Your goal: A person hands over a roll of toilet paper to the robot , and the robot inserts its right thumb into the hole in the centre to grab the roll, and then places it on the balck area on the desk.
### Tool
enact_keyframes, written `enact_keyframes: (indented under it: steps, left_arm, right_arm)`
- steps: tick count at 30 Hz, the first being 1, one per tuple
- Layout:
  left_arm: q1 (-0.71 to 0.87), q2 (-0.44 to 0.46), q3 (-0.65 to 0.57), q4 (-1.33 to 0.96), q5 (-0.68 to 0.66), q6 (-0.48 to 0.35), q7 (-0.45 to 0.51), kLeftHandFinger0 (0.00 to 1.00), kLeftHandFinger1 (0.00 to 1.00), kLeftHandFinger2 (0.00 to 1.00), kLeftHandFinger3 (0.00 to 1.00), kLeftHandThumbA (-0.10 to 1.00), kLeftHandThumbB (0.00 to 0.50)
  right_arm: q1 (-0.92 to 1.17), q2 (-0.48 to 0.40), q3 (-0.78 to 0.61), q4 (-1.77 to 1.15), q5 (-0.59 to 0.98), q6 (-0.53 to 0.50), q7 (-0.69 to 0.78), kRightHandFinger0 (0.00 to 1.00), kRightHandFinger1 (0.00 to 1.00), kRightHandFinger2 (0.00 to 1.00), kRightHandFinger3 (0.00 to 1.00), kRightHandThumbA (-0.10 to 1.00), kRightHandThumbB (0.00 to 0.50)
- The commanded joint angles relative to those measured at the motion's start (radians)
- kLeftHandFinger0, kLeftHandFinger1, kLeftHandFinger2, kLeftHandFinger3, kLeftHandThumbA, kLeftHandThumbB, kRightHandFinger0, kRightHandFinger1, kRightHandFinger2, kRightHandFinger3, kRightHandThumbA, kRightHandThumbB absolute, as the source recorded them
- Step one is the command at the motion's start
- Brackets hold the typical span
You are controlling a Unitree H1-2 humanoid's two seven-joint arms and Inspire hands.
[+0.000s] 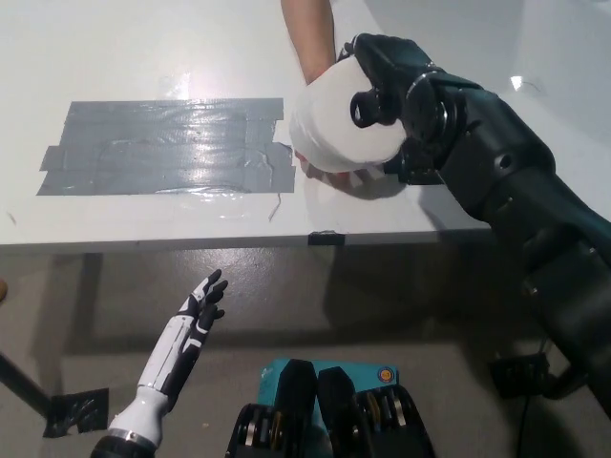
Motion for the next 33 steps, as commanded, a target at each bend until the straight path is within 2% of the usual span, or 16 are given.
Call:
enact_keyframes:
  steps: [1, 2, 3, 5, 7, 11, 15, 19, 21, 25, 27, 28, 29, 31, 32, 33]
  left_arm:
    - [-0.007, 0.015, -0.003, -0.029, 0.01, -0.026, -0.007, 0.94, 1.0, 1.0, 1.0, 1.0, 0.045]
    - [-0.012, 0.016, -0.002, -0.024, 0.012, -0.03, -0.004, 0.94, 1.0, 1.0, 1.0, 1.0, 0.045]
    - [-0.015, 0.016, -0.001, -0.021, 0.012, -0.032, -0.002, 0.92, 1.0, 1.0, 1.0, 1.0, 0.05]
    - [-0.025, 0.015, 0.002, -0.015, 0.007, -0.03, -0.002, 0.92, 1.0, 1.0, 1.0, 1.0, 0.052]
    - [-0.028, 0.017, 0.0, -0.012, 0.01, -0.034, -0.003, 0.91, 1.0, 1.0, 1.0, 1.0, 0.042]
    - [-0.033, 0.02, -0.001, -0.001, 0.018, -0.042, -0.001, 0.91, 1.0, 1.0, 1.0, 1.0, 0.03]
    - [-0.039, 0.02, 0.002, 0.004, 0.012, -0.039, -0.002, 0.91, 1.0, 1.0, 1.0, 1.0, 0.039]
    - [-0.038, 0.024, 0.0, -0.002, 0.019, -0.026, -0.004, 0.92, 1.0, 1.0, 1.0, 1.0, 0.022]
    - [-0.038, 0.024, -0.001, -0.001, 0.022, -0.032, -0.002, 0.91, 0.99, 1.0, 1.0, 1.0, 0.011]
    - [-0.04, 0.024, -0.002, 0.005, 0.024, -0.04, -0.002, 0.9, 0.98, 0.99, 1.0, 1.0, 0.013]
    - [-0.039, 0.024, -0.002, 0.004, 0.022, -0.034, -0.003, 0.9, 0.98, 0.99, 1.0, 1.0, 0.015]
    - [-0.038, 0.024, -0.002, 0.003, 0.021, -0.033, -0.003, 0.9, 0.98, 0.99, 1.0, 1.0, 0.015]
    - [-0.037, 0.025, -0.002, 0.0, 0.021, -0.03, -0.004, 0.91, 0.98, 0.99, 1.0, 1.0, 0.015]
    - [-0.038, 0.026, -0.002, 0.002, 0.024, -0.034, -0.003, 0.91, 0.98, 0.99, 1.0, 1.0, 0.014]
    - [-0.041, 0.028, -0.003, 0.005, 0.027, -0.034, -0.004, 0.91, 0.98, 0.98, 1.0, 1.0, 0.02]
    - [-0.042, 0.028, -0.003, 0.006, 0.027, -0.036, -0.004, 0.9, 0.97, 0.97, 1.0, 1.0, 0.013]
  right_arm:
    - [-0.009, -0.011, -0.066, 0.002, 0.077, -0.003, 0.024, 0.13, 0.6, 0.98, 0.78, -0.1, 0.201]
    - [-0.011, -0.015, -0.077, 0.002, 0.078, 0.001, 0.028, 0.13, 0.59, 0.96, 0.78, -0.1, 0.201]
    - [-0.013, -0.017, -0.092, 0.002, 0.088, 0.004, 0.031, 0.04, 0.56, 0.98, 0.84, -0.1, 0.203]
    - [-0.016, -0.026, -0.131, 0.005, 0.118, 0.002, 0.038, 0.04, 0.63, 0.97, 0.98, -0.1, 0.174]
    - [-0.015, -0.033, -0.163, 0.005, 0.14, 0.0, 0.045, 0.06, 0.65, 0.95, 1.0, -0.1, 0.161]
    - [-0.018, -0.042, -0.33, 0.002, 0.29, 0.031, 0.127, 0.05, 0.57, 0.87, 0.92, -0.1, 0.168]
    - [-0.026, -0.043, -0.575, -0.001, 0.5, 0.093, 0.176, 0.0, 0.55, 0.91, 0.87, -0.1, 0.145]
    - [-0.039, -0.051, -0.76, -0.022, 0.642, 0.191, 0.228, 0.0, 0.45, 0.88, 1.0, -0.1, 0.125]
    - [-0.047, -0.056, -0.825, -0.029, 0.689, 0.243, 0.248, 0.0, 0.43, 0.87, 1.0, -0.1, 0.11]
    - [-0.06, -0.071, -0.897, -0.053, 0.72, 0.311, 0.258, 0.0, 0.37, 0.84, 1.0, -0.1, 0.14]
    - [-0.061, -0.075, -0.909, -0.087, 0.711, 0.335, 0.261, 0.0, 0.27, 0.85, 1.0, -0.1, 0.13]
    - [-0.064, -0.078, -0.908, -0.105, 0.703, 0.351, 0.256, 0.0, 0.23, 0.83, 1.0, -0.1, 0.084]
    - [-0.07, -0.084, -0.904, -0.143, 0.687, 0.389, 0.24, 0.0, 0.18, 0.82, 1.0, -0.1, 0.111]
    - [-0.071, -0.093, -0.901, -0.165, 0.677, 0.397, 0.256, 0.0, 0.15, 0.82, 1.0, -0.1, 0.095]
    - [-0.067, -0.105, -0.894, -0.195, 0.67, 0.394, 0.274, 0.0, 0.18, 0.85, 0.77, -0.1, 0.121]
    - [-0.068, -0.115, -0.886, -0.209, 0.66, 0.394, 0.274, 0.0, 0.2, 0.86, 0.8, -0.1, 0.121]
